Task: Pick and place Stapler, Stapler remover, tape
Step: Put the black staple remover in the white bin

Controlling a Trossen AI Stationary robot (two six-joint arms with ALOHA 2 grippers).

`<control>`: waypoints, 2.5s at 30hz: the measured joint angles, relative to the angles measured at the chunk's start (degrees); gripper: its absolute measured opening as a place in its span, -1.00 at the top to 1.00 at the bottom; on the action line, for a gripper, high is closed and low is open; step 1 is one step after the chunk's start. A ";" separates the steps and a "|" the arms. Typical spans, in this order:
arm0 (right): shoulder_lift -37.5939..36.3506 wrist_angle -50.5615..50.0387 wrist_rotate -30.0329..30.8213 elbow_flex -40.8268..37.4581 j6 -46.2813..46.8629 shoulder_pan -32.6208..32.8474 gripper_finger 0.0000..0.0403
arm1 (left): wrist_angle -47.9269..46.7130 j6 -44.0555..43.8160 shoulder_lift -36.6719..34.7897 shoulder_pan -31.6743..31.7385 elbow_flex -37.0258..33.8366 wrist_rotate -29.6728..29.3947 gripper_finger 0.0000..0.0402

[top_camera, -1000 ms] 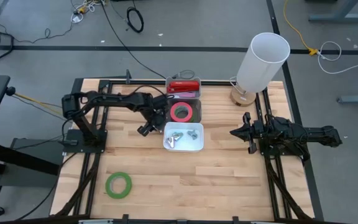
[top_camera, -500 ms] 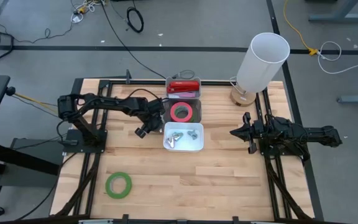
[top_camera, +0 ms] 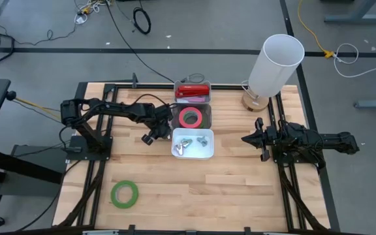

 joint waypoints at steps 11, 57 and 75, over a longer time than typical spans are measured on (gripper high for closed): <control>0.00 -0.01 0.00 0.00 0.00 0.01 0.93 | -0.06 0.03 0.00 0.01 0.00 -1.22 0.64; 0.00 -0.01 0.00 0.01 0.00 -0.01 0.93 | -6.16 -0.05 -7.07 -0.79 0.00 -6.32 0.95; 0.00 -0.02 0.02 0.01 -0.01 0.01 0.93 | -8.55 -2.02 -15.78 -2.32 4.07 -9.21 0.97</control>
